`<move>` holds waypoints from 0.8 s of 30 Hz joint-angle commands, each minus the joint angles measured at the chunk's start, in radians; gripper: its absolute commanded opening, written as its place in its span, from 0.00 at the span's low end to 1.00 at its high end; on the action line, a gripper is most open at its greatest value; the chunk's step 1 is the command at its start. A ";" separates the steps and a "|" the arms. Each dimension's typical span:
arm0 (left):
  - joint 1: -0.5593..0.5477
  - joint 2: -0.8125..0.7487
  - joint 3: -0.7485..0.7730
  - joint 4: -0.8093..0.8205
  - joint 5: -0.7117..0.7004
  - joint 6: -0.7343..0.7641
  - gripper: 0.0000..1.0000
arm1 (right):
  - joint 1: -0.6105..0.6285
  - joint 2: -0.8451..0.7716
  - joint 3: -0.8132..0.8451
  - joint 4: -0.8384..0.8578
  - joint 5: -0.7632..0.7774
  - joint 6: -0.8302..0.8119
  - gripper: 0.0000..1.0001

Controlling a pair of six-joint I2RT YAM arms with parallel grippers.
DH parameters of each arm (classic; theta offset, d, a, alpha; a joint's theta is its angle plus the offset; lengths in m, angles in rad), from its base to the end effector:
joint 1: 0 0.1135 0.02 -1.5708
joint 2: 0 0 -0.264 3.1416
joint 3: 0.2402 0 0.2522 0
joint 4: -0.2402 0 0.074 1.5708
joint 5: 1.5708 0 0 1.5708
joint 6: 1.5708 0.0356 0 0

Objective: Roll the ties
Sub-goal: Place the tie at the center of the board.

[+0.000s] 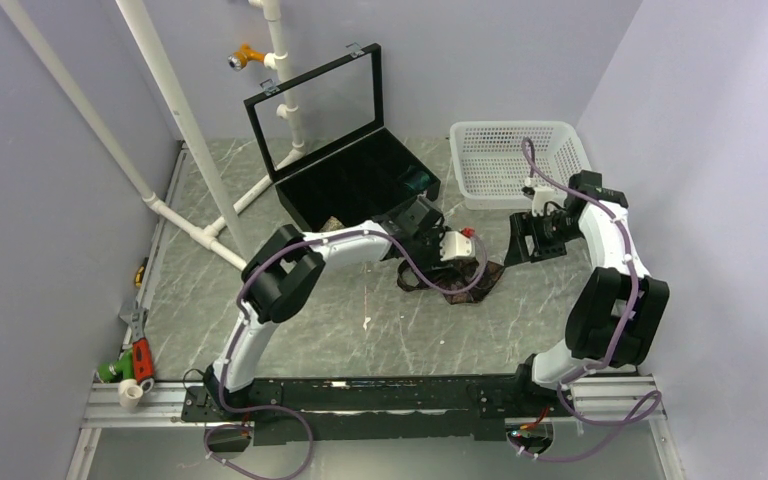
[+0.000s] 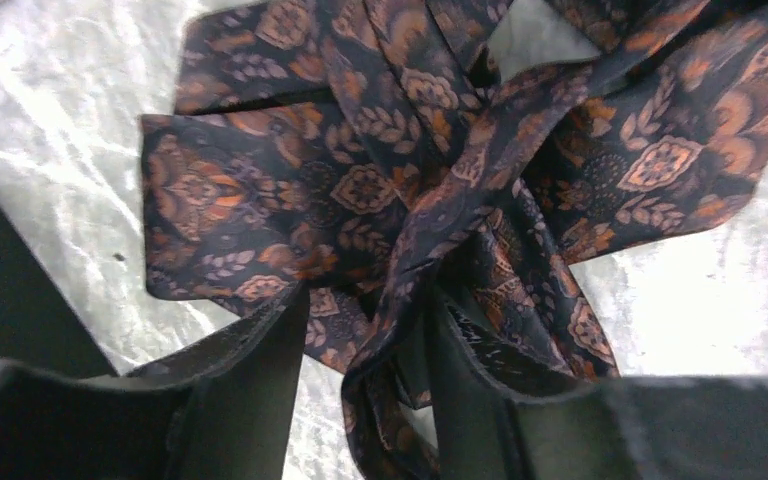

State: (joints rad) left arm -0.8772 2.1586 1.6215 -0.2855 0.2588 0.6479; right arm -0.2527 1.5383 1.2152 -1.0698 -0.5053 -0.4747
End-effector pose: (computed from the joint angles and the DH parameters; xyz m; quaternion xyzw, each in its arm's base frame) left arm 0.3007 -0.3759 0.1799 0.6717 0.6349 -0.1608 0.3463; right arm 0.2767 -0.0537 0.2530 -0.1289 0.9560 0.2021 0.1690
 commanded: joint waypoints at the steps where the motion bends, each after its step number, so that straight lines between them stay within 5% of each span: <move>1: -0.008 -0.006 0.067 -0.010 -0.076 -0.011 0.37 | -0.035 -0.065 0.032 -0.005 -0.013 -0.006 0.78; 4: -0.008 -0.094 0.105 -0.028 -0.101 -0.082 0.01 | -0.039 -0.085 0.015 0.011 -0.022 -0.012 0.78; 12: 0.007 -0.320 0.430 -0.176 -0.271 -0.213 0.00 | -0.039 -0.220 -0.044 0.157 -0.205 0.020 0.93; 24: 0.040 -0.474 0.510 0.003 -0.624 -0.015 0.00 | 0.078 -0.289 -0.146 0.393 -0.310 0.086 0.99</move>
State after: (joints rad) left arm -0.8406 1.6512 2.1494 -0.2901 -0.2268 0.5568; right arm -0.2443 1.2736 1.1141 -0.8047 -0.7612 -0.4210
